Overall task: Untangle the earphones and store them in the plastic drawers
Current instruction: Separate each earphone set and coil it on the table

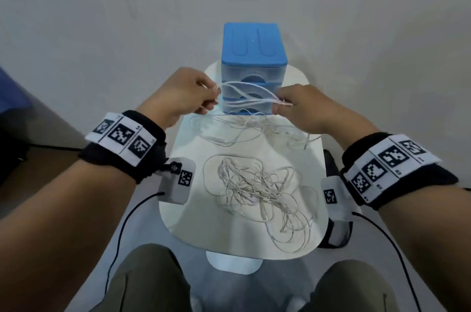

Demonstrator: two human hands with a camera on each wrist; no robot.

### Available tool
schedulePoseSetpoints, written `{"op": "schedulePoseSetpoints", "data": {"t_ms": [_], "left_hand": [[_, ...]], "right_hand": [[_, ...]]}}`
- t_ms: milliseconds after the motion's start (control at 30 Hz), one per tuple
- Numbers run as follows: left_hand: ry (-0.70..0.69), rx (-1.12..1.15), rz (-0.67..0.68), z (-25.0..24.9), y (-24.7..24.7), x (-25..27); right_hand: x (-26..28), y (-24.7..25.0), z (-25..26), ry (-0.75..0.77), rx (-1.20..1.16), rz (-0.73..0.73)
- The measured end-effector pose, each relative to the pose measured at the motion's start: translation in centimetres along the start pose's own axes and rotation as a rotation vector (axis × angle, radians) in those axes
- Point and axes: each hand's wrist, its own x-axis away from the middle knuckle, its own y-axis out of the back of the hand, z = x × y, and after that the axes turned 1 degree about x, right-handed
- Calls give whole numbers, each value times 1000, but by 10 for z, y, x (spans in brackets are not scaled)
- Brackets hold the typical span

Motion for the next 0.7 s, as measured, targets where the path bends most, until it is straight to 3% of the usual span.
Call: {"op": "schedulePoseSetpoints", "data": {"t_ms": [167,400,567,700], "left_hand": [[98,-415,129,28,-10,-6],[-18,-419,134,18,5,9],[-147,-295,202,10,2,51],[-279,-394,359,25,-16,88]], "right_hand": [[-15,-40,-11,-95,236,54],[2,-28,-7,-79,90,134],[41,-10,0,-10,-262,-98],[80,-21,4,-32,-373,-225]]}}
